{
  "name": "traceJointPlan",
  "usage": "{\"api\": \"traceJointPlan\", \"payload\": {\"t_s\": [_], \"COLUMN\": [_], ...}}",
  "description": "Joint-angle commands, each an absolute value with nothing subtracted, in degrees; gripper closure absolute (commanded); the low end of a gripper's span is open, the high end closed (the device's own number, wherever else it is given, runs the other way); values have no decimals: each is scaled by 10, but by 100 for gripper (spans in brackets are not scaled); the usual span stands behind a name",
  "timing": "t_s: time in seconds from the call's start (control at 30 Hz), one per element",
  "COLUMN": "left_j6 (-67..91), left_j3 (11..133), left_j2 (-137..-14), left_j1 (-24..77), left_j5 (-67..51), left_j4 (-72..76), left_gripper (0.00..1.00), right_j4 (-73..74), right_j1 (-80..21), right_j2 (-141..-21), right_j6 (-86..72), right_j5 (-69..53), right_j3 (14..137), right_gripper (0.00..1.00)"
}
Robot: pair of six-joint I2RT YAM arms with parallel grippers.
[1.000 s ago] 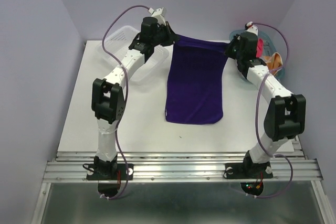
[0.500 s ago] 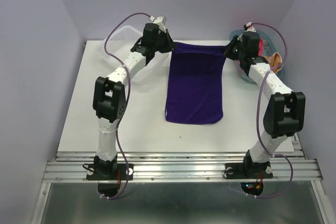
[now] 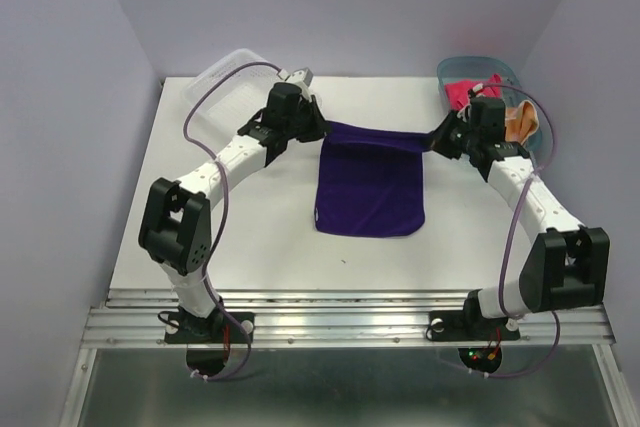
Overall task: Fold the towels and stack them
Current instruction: Fold the towel
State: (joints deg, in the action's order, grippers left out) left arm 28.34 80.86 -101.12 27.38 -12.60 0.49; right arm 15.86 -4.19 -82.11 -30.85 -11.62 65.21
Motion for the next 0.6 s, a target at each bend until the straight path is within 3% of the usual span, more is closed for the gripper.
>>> {"api": "traceJointPlan", "payload": {"t_s": [0.0, 0.57], "left_j6": [298, 383], "left_j3": [758, 547], "left_j2": [-948, -838], "left_j1": [287, 357], "left_j5": [-67, 17], "left_j4": [15, 16], "left_gripper": [100, 100], "right_j4": [185, 226], "right_j1": [-35, -37], "right_j2": [-779, -728], "right_j6": [-321, -308], "right_j5": [-132, -185], "right_j3": [602, 475], "right_gripper": [99, 99]}}
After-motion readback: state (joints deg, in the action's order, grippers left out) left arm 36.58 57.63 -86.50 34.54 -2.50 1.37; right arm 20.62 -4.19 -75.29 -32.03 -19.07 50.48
